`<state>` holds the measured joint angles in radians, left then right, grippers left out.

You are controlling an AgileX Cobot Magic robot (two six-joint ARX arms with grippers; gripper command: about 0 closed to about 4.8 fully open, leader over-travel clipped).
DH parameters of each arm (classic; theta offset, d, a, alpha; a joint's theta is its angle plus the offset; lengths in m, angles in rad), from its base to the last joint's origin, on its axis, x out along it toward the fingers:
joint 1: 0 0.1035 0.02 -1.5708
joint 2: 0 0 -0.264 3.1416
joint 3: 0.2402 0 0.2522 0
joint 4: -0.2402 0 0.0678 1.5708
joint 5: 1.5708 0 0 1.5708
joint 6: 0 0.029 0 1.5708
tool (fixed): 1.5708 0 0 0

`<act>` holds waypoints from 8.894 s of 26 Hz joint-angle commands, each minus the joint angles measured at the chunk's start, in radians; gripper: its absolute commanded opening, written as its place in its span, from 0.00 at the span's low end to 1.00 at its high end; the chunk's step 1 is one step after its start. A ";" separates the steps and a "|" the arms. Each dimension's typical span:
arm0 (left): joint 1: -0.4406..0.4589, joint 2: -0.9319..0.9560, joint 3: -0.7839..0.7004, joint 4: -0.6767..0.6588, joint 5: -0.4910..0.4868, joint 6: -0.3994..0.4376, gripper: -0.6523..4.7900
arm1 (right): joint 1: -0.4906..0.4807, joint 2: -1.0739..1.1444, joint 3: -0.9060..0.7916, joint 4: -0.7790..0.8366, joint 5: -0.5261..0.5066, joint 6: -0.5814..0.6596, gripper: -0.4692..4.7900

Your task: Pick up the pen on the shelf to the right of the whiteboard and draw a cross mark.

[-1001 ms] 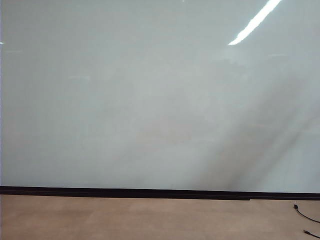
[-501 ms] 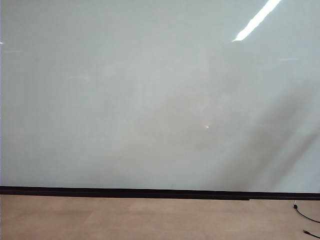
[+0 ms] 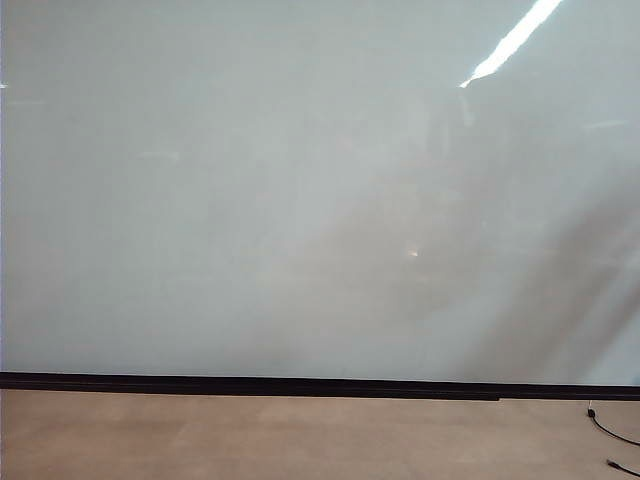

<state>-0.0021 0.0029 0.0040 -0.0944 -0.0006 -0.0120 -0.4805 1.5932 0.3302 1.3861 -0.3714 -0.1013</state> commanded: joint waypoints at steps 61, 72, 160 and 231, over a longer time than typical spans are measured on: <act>0.000 0.000 0.003 0.005 0.004 0.004 0.11 | -0.072 0.385 0.331 0.028 -0.286 0.168 0.65; 0.000 0.000 0.003 0.005 0.004 0.004 0.11 | -0.071 0.394 0.338 0.025 -0.286 0.121 0.57; 0.000 0.000 0.003 0.004 0.004 0.004 0.11 | -0.074 0.371 0.336 0.029 -0.126 0.107 0.08; 0.000 0.000 0.003 0.005 0.004 0.004 0.11 | 1.117 0.065 0.372 -0.153 0.485 0.497 0.08</act>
<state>-0.0021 0.0032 0.0040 -0.0944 -0.0006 -0.0124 0.6384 1.6619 0.6991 1.2297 0.0780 0.3962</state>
